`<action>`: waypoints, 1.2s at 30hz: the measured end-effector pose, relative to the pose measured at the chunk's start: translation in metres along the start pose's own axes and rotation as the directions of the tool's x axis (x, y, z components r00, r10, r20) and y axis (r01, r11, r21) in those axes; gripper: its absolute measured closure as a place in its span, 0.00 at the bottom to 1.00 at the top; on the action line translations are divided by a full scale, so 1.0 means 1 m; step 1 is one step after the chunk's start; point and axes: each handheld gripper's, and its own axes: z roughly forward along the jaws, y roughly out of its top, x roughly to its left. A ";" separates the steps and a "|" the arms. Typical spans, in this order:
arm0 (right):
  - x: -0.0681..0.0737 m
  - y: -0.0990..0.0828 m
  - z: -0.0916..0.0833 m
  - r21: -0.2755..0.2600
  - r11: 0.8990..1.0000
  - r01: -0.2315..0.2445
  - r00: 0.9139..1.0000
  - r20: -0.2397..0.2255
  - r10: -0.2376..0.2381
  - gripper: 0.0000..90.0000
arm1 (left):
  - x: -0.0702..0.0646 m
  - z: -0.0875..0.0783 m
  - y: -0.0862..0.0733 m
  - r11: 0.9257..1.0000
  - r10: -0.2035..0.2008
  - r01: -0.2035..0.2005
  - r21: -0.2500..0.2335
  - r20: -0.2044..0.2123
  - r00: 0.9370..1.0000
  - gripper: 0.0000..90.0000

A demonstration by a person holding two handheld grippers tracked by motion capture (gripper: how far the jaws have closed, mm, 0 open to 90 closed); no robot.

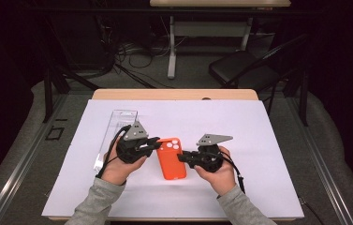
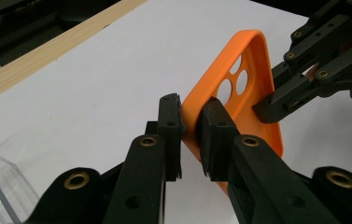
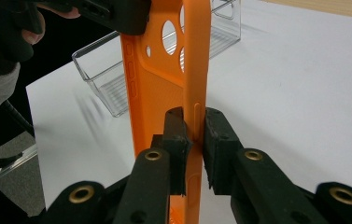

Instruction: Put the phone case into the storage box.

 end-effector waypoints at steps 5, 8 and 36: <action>0.000 0.000 0.000 0.001 1.000 -0.002 1.000 -0.006 0.002 0.86 | 0.001 -0.001 0.000 1.000 0.003 -0.003 0.000 -0.003 1.000 0.89; 0.001 0.000 0.001 -0.004 1.000 0.004 1.000 -0.010 -0.004 0.82 | 0.002 -0.001 0.000 1.000 -0.001 0.001 -0.004 -0.005 1.000 0.89; -0.001 0.010 -0.006 0.006 0.996 0.091 0.996 0.012 -0.091 0.56 | 0.011 -0.013 0.000 1.000 -0.022 0.021 -0.023 -0.036 0.999 0.89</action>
